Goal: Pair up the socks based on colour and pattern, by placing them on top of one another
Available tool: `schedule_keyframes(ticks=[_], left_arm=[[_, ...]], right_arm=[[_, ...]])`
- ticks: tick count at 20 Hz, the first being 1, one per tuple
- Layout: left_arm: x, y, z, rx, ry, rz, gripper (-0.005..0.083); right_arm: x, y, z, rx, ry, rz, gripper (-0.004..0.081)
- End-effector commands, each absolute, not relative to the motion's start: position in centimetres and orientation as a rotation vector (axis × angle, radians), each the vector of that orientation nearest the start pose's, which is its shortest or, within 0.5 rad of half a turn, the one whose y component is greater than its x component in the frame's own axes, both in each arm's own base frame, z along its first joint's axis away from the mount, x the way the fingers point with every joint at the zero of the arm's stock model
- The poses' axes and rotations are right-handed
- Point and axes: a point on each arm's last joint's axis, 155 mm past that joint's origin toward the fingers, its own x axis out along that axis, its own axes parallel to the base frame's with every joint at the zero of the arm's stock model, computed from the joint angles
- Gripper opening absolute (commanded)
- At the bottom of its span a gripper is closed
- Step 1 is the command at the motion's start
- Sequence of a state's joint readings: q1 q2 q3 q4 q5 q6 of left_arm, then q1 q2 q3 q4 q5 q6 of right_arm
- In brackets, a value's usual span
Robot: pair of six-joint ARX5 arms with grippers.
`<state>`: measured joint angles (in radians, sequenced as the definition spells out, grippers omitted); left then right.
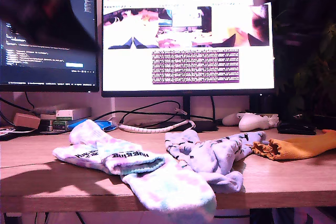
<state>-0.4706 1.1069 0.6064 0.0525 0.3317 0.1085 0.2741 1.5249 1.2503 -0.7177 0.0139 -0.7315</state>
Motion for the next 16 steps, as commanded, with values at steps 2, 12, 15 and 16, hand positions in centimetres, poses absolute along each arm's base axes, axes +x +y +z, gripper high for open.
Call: schedule_keyframes(ticks=[2, 12, 15, 16], left_arm=[[30.1, -22.0, 13.7, 0.133, 0.521, -0.809, -0.0021], [27.1, -22.0, 6.6, 0.107, 0.861, -0.842, -0.0014], [27.1, -22.4, 6.3, 0.12, 0.857, -0.858, 0.0022], [27.8, -22.5, 6.4, 0.087, 0.85, -0.835, 0.0022]], right_arm=[[37.1, 13.6, 13.9, -0.733, 0.88, 0.625, -0.001], [36.7, 19.1, 15.3, -0.692, 0.76, 0.74, -0.001], [37.0, 19.3, 15.6, -0.685, 0.741, 0.739, -0.001], [36.9, 19.6, 15.6, -0.675, 0.738, 0.756, -0.001]])
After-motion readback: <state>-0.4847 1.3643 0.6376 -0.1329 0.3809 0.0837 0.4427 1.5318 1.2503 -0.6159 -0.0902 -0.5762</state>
